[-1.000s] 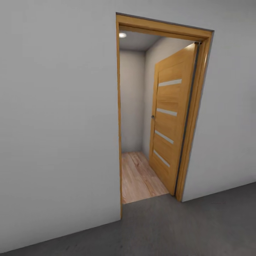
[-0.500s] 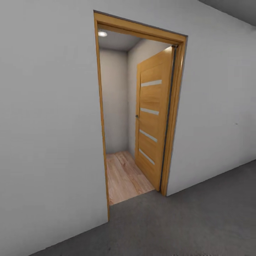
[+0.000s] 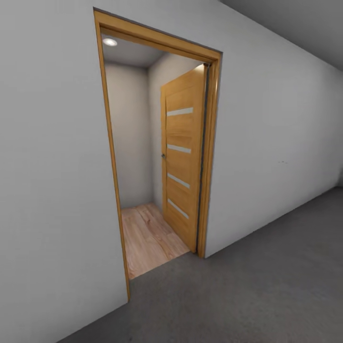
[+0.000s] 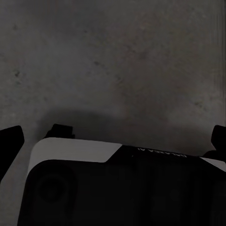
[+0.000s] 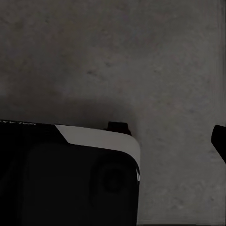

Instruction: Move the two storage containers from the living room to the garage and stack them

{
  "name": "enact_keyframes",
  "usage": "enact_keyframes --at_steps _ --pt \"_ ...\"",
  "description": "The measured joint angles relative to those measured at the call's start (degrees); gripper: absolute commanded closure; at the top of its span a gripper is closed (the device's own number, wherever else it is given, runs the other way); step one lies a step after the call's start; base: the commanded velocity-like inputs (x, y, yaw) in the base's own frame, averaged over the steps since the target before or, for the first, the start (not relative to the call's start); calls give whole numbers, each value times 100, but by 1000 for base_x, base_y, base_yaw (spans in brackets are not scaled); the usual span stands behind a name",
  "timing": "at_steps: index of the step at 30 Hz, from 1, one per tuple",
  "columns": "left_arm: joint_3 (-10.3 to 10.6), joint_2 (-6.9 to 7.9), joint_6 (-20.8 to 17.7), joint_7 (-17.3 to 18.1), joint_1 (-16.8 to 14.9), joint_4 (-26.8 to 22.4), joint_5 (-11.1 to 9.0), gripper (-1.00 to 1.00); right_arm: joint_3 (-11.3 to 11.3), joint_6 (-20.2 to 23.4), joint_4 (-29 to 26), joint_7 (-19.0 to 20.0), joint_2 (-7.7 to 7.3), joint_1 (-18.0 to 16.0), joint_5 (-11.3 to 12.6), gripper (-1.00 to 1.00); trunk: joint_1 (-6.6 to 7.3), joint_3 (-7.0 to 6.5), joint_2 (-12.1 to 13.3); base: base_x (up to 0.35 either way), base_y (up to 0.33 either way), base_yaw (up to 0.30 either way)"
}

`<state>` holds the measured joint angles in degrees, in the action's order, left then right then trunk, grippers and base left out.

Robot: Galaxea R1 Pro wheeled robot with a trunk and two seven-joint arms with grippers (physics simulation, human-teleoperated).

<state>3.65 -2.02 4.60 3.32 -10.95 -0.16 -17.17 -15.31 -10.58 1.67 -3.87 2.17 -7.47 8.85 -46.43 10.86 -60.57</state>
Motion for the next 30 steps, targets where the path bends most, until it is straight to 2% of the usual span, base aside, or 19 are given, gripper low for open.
enact_keyframes --at_steps 8,30 --pt "5 -18 0 -3 1 -9 7 -100 -26 28 0 0 6 -1 -51 -100 2 0 0 76 -12 -127" --pt "1 -8 -65 -51 2 -11 12 -100 -46 58 0 -7 33 -1 -47 -100 3 0 0 293 -127 -4"
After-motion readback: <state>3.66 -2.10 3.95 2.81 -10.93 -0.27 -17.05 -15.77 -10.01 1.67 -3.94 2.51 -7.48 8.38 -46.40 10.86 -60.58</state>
